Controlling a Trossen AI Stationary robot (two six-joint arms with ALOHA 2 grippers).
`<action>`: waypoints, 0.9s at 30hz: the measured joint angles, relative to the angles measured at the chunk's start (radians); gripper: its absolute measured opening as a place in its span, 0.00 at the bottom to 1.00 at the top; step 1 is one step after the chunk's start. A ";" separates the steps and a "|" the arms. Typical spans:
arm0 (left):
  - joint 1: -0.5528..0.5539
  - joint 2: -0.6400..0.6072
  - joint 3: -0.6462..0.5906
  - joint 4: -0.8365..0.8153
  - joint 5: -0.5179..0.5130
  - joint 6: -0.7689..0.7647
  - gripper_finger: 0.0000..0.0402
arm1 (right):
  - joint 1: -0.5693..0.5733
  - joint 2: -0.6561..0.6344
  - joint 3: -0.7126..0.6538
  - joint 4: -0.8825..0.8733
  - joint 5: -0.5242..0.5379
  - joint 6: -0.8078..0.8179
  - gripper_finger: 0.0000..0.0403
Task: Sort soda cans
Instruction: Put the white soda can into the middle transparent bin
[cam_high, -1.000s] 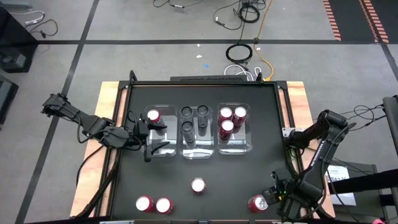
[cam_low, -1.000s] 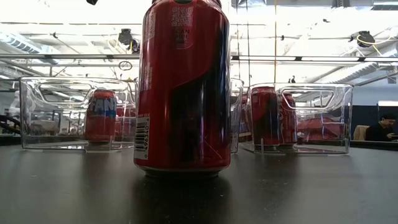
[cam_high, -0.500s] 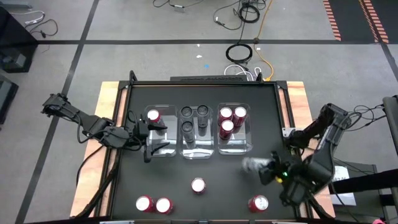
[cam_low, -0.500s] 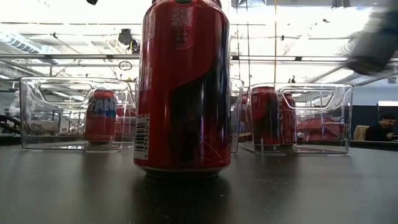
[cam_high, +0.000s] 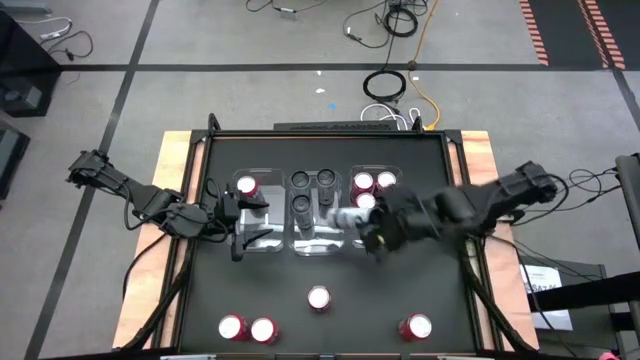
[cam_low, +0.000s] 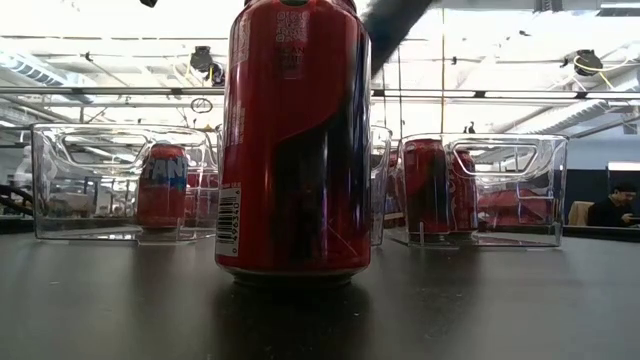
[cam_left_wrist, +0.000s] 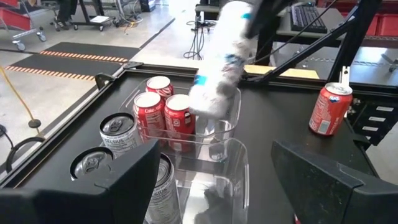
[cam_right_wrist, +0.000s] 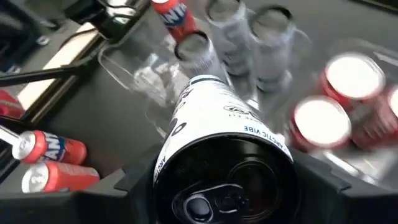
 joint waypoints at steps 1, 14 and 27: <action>0.000 0.000 0.000 0.000 0.000 0.000 0.79 | -0.036 0.008 0.000 0.033 -0.036 -0.045 0.61; 0.000 0.000 0.000 -0.004 0.000 0.005 0.79 | -0.277 0.129 0.055 0.048 -0.322 -0.230 0.61; 0.000 0.000 0.000 -0.004 0.000 0.005 0.79 | -0.345 0.549 0.595 -0.355 -0.351 -0.409 0.61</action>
